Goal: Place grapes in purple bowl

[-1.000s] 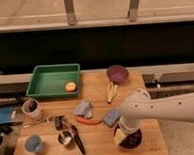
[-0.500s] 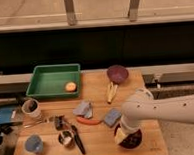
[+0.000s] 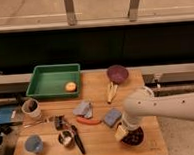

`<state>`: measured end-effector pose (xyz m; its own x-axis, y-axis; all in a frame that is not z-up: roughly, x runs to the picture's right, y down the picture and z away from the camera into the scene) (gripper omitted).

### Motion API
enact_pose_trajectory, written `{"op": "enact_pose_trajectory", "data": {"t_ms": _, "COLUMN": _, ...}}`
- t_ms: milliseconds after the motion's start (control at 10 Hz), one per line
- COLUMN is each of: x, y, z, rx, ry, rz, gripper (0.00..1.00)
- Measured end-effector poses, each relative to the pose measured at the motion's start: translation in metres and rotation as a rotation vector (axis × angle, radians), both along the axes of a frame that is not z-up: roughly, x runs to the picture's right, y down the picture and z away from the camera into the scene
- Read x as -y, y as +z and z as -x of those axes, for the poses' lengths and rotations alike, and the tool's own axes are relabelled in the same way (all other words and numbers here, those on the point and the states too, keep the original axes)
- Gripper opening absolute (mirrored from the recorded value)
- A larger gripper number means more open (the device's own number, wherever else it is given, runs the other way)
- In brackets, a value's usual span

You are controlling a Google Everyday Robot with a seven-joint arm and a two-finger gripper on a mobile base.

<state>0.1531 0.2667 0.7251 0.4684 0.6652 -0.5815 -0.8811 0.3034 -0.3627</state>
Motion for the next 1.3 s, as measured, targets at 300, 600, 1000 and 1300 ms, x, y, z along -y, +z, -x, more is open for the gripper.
{"op": "enact_pose_trajectory", "data": {"t_ms": 300, "x": 0.000, "y": -0.006, "z": 0.003, "rx": 0.014, "ry": 0.006, "rz": -0.014, "gripper": 0.80}}
{"op": "enact_pose_trajectory", "data": {"t_ms": 600, "x": -0.002, "y": -0.011, "z": 0.009, "rx": 0.030, "ry": 0.007, "rz": -0.019, "gripper": 0.80}}
{"op": "enact_pose_trajectory", "data": {"t_ms": 1000, "x": 0.000, "y": -0.010, "z": 0.004, "rx": 0.043, "ry": 0.032, "rz": -0.025, "gripper": 0.80}}
{"op": "enact_pose_trajectory", "data": {"t_ms": 1300, "x": 0.001, "y": -0.004, "z": -0.001, "rx": 0.064, "ry": 0.063, "rz": -0.018, "gripper": 0.70}}
